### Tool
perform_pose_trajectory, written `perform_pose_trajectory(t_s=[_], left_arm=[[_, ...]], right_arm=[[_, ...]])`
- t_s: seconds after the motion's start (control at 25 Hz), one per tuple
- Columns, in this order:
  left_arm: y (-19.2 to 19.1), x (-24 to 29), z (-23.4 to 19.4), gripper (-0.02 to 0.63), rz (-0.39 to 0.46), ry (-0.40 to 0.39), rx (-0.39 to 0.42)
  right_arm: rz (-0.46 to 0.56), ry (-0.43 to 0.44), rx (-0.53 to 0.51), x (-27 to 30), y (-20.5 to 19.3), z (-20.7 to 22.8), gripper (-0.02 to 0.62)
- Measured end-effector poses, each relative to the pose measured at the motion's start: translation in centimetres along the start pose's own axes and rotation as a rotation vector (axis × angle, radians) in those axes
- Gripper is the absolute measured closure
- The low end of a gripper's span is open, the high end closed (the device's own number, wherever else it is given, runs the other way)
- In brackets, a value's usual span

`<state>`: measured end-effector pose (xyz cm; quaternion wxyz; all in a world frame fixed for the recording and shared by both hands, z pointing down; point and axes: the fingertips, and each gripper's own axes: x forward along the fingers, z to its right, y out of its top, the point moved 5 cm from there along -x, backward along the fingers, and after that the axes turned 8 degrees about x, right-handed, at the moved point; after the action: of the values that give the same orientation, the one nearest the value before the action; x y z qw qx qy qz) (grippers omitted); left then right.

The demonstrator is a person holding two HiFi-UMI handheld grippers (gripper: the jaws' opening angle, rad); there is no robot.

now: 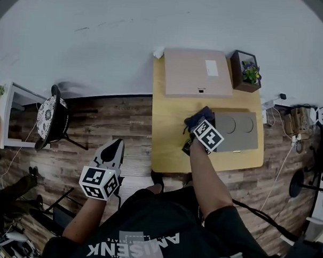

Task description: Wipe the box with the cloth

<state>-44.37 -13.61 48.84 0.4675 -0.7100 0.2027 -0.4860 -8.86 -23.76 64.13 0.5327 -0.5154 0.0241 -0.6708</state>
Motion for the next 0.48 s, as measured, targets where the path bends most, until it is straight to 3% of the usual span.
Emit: perform_pose_trajectory(t_s=[0.16,0.48], left_arm=[[-0.7,-0.5,0.0,0.604,-0.017,-0.002,0.003],[-0.9,-0.6,0.5,0.604,-0.019,-0.023,0.008]], right_arm=[[0.015,-0.016,0.064,0.3,0.0,0.6,0.526],[0.037,-0.034,0.068,-0.4,0.0,1.6,0.526]])
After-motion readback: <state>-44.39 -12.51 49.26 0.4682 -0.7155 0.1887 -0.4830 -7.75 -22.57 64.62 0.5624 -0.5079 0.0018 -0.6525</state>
